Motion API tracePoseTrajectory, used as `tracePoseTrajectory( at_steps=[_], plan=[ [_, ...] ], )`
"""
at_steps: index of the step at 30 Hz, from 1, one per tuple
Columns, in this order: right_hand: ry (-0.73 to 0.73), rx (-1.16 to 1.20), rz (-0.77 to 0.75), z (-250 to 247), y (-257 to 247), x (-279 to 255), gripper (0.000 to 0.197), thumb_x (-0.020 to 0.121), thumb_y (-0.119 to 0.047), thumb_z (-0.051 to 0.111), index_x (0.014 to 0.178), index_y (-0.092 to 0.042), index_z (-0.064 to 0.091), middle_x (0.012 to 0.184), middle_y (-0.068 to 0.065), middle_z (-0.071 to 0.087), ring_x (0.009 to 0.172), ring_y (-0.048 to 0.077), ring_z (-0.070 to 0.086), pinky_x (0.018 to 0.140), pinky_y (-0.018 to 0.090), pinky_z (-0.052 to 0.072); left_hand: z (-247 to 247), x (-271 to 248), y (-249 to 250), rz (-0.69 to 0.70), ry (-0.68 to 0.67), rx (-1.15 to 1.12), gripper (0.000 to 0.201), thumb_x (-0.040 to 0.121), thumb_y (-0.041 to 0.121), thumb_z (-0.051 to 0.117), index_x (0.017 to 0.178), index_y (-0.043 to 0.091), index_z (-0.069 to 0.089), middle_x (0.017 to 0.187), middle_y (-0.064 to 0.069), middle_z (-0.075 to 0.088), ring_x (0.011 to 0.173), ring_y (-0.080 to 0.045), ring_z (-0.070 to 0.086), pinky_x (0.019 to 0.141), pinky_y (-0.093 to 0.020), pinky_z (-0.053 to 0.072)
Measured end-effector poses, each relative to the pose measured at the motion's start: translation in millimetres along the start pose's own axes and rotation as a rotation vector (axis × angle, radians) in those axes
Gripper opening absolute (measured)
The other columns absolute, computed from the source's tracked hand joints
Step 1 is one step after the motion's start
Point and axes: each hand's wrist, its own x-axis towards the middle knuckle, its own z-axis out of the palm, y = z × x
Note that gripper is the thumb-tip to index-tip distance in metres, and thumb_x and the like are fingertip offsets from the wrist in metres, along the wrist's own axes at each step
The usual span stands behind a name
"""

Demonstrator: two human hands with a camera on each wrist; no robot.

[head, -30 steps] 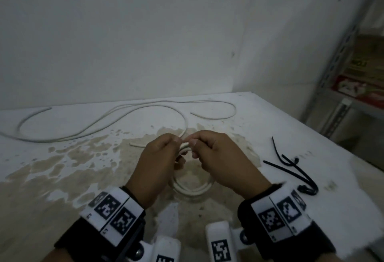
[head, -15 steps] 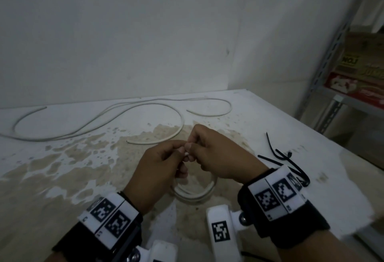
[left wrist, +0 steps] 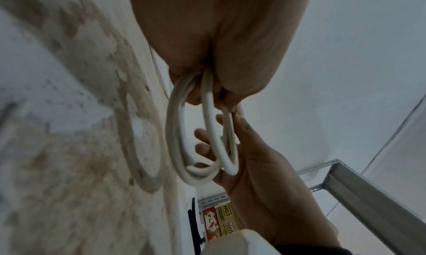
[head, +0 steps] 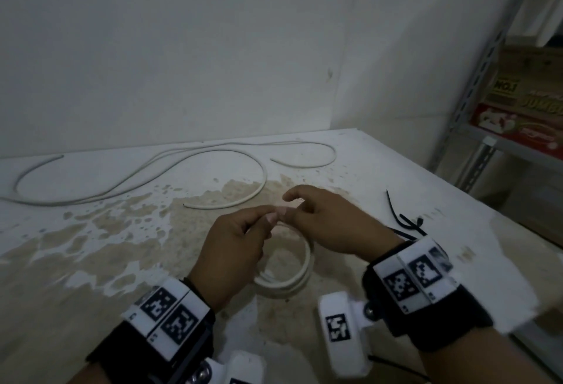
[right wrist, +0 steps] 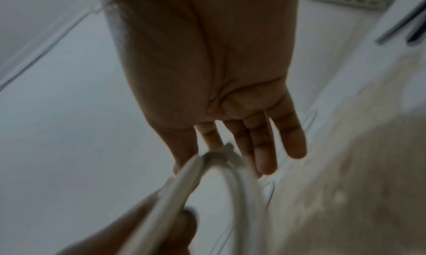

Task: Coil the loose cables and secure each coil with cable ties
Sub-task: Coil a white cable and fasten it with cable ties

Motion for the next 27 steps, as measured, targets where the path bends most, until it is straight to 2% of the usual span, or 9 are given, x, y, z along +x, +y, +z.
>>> tracePoseTrajectory(
  at_steps=[2,4,7,10,14,18,23,25,27],
  plan=[
    [0.080,-0.167,0.026,-22,13,-3,0.039,0.092,-0.047,0.050,0.086,-0.011,0.063,0.080,0.001,0.064,0.071,0.013,0.058,0.063,0.027,0.041,-2,1,-5,-0.001,0.054,0.013,0.019,0.094,0.020,0.054,0.098,0.019,0.073,0.054,0.012,0.059,0.045,-0.002,0.048,0.048,-0.015,0.040],
    [0.129,-0.301,0.157,-51,35,-7,0.037,0.091,-0.040,0.057,0.080,-0.007,0.068,0.079,0.004,0.066,0.070,0.015,0.058,0.059,0.024,0.039,-5,4,-10,-0.038,0.111,-0.040,0.020,0.095,0.019,0.053,0.099,0.015,0.072,0.057,0.008,0.056,0.046,-0.007,0.048,0.049,-0.018,0.042],
    [0.015,-0.693,0.412,-85,77,-7,0.025,0.088,-0.029,0.063,0.103,-0.011,0.071,0.111,0.004,0.066,0.100,0.019,0.061,0.075,0.021,0.041,-9,8,-14,-0.134,0.152,-0.194,0.019,0.097,0.015,0.049,0.103,0.010,0.067,0.058,-0.001,0.049,0.045,-0.011,0.044,0.046,-0.022,0.042],
    [-0.114,-0.833,0.574,-96,112,-2,0.035,0.083,-0.031,0.069,0.111,-0.009,0.066,0.117,0.005,0.062,0.106,0.020,0.059,0.079,0.024,0.045,-9,11,-16,-0.198,0.186,-0.321,0.017,0.097,0.013,0.050,0.104,0.008,0.064,0.064,-0.004,0.047,0.044,-0.010,0.040,0.042,-0.021,0.039],
    [-0.187,-0.903,0.590,-91,128,3,0.033,0.078,-0.034,0.074,0.099,-0.009,0.067,0.081,-0.002,0.056,0.077,0.013,0.055,0.065,0.022,0.042,-12,13,-17,-0.206,0.192,-0.331,0.016,0.098,0.014,0.048,0.101,0.008,0.063,0.063,-0.002,0.043,0.043,-0.008,0.037,0.039,-0.020,0.035],
    [-0.187,-0.981,0.562,-87,136,8,0.037,0.080,-0.035,0.072,0.105,-0.007,0.066,0.083,-0.002,0.051,0.081,0.012,0.051,0.070,0.021,0.039,-15,14,-18,-0.197,0.191,-0.296,0.016,0.099,0.015,0.046,0.099,0.009,0.061,0.061,-0.003,0.041,0.042,-0.008,0.034,0.039,-0.020,0.034],
    [-0.211,-0.992,0.539,-86,147,13,0.024,0.083,-0.031,0.069,0.097,-0.012,0.064,0.067,-0.005,0.045,0.082,0.013,0.050,0.075,0.024,0.045,-16,15,-14,-0.213,0.208,-0.328,0.019,0.101,0.014,0.040,0.096,0.011,0.058,0.066,-0.002,0.039,0.045,-0.008,0.030,0.038,-0.019,0.031],
    [-0.229,-0.975,0.553,-85,156,15,0.030,0.083,-0.031,0.066,0.104,-0.010,0.064,0.086,0.007,0.061,0.091,0.018,0.055,0.088,0.030,0.047,-17,16,-13,-0.231,0.230,-0.370,0.020,0.101,0.012,0.038,0.093,0.012,0.057,0.066,-0.002,0.038,0.044,-0.007,0.029,0.037,-0.020,0.029],
    [-0.239,-1.008,0.519,-84,158,17,0.039,0.085,-0.031,0.063,0.116,-0.007,0.061,0.115,0.011,0.063,0.099,0.017,0.054,0.093,0.030,0.046,-19,17,-12,-0.236,0.251,-0.416,0.022,0.101,0.011,0.036,0.092,0.011,0.056,0.066,-0.002,0.038,0.043,-0.007,0.028,0.036,-0.020,0.027]
  ],
)
